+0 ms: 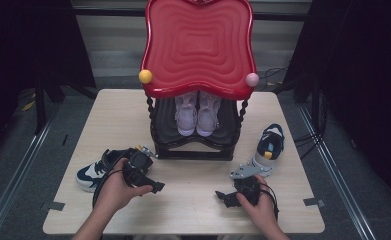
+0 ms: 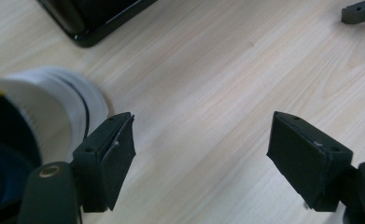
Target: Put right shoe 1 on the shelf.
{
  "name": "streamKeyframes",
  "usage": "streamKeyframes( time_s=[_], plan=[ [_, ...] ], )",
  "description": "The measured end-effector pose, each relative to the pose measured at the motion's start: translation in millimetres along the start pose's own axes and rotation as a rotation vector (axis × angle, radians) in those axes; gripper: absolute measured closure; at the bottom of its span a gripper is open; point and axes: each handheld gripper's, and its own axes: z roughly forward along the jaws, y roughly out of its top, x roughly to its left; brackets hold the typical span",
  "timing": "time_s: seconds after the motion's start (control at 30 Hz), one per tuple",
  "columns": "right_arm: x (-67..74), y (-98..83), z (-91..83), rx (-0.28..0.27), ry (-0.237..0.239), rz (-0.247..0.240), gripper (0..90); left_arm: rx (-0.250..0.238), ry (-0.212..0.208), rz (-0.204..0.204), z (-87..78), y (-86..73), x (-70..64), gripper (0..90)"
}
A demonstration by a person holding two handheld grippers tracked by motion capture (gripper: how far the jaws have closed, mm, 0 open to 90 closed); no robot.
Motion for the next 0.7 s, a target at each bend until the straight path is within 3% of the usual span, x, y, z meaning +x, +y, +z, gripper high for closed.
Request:
streamKeyframes(
  time_s=[0.17,0.3,0.37,0.5,0.6,0.7],
  plan=[
    [0.0,0.0,0.0,0.0,0.001,0.0,10.3,0.019,0.044,-0.014,-12.1,2.3,7.5,22.4],
    [0.2,0.0,-0.1,0.001,0.001,0.003,10.3,0.034,0.058,-0.056,-18.1,1.4,15.1,22.5],
    [0.7,0.0,-0.3,0.004,0.0,0.012,10.3,0.04,0.075,-0.053,-20.5,0.5,19.9,22.5],
    [0.6,0.1,-0.2,0.003,0.001,0.01,10.3,0.027,0.07,-0.097,-24.7,-1.8,28.4,25.0],
    [0.6,0.1,-0.2,0.003,0.001,0.011,10.3,0.045,0.096,-0.1,-27.4,-1.3,31.6,24.6],
    [0.4,0.1,-0.2,0.003,0.001,0.008,10.2,0.055,0.089,-0.114,-29.9,-1.1,33.9,24.5]
  ],
)
